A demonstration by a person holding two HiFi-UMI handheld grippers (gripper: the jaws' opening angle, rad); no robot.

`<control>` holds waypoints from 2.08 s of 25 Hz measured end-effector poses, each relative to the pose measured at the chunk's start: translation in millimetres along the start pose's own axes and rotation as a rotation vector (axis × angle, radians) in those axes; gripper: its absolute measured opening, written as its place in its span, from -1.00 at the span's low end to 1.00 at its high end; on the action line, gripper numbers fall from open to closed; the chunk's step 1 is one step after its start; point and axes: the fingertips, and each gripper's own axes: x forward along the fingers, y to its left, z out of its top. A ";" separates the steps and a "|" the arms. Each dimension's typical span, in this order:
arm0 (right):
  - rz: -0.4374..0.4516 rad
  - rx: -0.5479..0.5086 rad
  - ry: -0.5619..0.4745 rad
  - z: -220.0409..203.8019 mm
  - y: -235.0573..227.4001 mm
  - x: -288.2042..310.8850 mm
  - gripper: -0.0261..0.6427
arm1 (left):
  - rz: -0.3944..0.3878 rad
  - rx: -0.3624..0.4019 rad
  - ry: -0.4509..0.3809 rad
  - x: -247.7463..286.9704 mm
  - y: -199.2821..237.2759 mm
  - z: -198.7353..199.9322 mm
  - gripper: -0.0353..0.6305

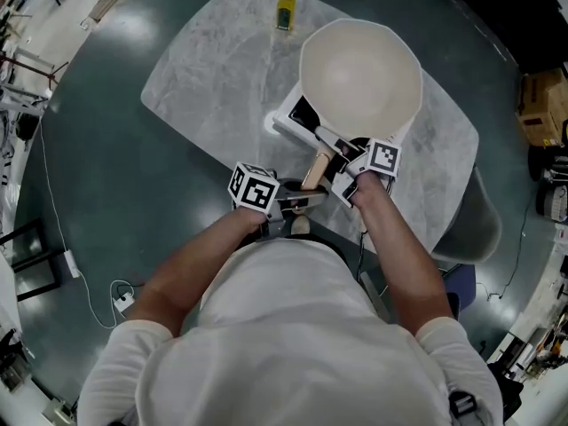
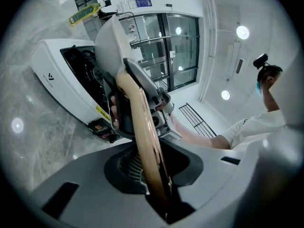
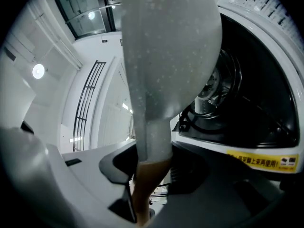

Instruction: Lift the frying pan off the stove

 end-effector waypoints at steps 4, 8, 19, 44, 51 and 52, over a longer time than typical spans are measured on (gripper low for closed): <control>0.012 -0.039 -0.004 2.3 23.4 1.8 -0.43 | -0.005 0.032 0.004 -6.1 -14.9 7.9 -0.60; 0.033 -0.071 0.009 2.4 54.4 19.4 -0.42 | -0.010 0.067 -0.006 -28.5 -30.7 24.4 -0.61; 0.113 -0.115 0.071 -27.1 115.4 79.8 -0.42 | 0.039 0.103 -0.042 -103.9 -67.2 44.0 -0.61; 0.092 -0.066 0.083 -154.7 164.5 224.1 -0.41 | 0.014 0.057 -0.053 -295.4 -91.6 17.4 -0.59; 0.085 -0.070 0.074 -154.2 163.9 222.4 -0.40 | 0.007 0.051 -0.050 -296.4 -93.4 17.8 -0.59; 0.088 -0.066 0.072 -154.4 164.3 222.6 -0.40 | 0.006 0.048 -0.051 -296.1 -93.6 17.8 -0.59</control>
